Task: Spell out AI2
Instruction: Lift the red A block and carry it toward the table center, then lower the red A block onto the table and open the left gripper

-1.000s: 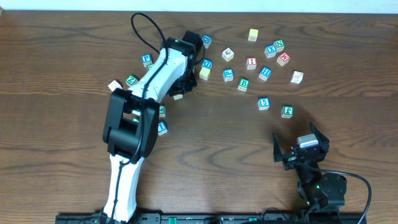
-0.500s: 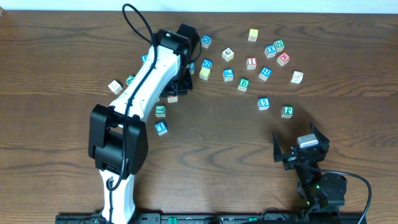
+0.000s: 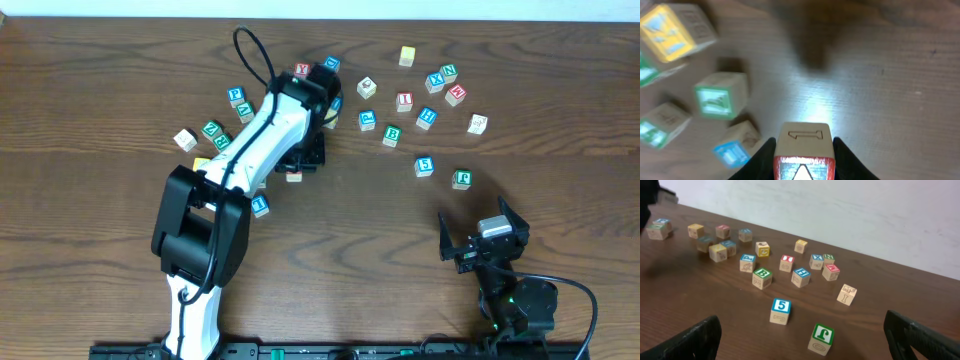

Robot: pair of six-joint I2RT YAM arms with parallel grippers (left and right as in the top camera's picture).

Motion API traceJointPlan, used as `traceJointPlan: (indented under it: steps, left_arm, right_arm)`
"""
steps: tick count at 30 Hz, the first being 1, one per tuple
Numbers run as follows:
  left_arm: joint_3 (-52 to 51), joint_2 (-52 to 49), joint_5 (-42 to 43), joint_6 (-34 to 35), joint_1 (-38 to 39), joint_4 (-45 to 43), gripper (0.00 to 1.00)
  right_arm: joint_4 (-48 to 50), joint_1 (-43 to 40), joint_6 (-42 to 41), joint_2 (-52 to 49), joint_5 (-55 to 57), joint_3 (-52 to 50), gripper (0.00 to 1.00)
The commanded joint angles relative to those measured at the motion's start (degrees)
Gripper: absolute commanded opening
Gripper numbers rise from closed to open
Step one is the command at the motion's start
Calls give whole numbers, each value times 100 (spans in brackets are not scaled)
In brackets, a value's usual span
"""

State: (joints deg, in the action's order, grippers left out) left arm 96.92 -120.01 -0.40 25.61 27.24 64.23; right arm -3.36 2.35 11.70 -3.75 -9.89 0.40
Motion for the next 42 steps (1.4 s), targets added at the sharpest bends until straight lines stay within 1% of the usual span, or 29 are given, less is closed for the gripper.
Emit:
traceJointPlan:
  steps: [1, 5, 12, 21, 25, 34, 42]
  left_arm:
    - [-339, 42, 387, -50, -7, -348, 25]
    - [-579, 42, 455, -4, -4, -909, 24]
    - [-597, 42, 531, -9, -4, -1340, 24]
    - [-608, 42, 645, -57, 11, -1408, 25]
    - [-678, 42, 713, -205, 11, -1473, 25]
    - [-774, 39, 732, -203, 22, -1696, 24]
    - [-782, 39, 723, -271, 219, -1781, 25]
  right_arm:
    - [-22, 35, 57, -2, -79, -4, 99]
    - [-24, 35, 57, -2, -79, -4, 99]
    - [-24, 35, 57, -2, -79, -4, 99]
    - [-24, 35, 57, -2, -79, -4, 99]
    - [-24, 35, 57, -2, -76, -4, 99]
    - [-24, 35, 57, -2, -79, -4, 99]
    - [-24, 35, 57, -2, -79, -4, 99]
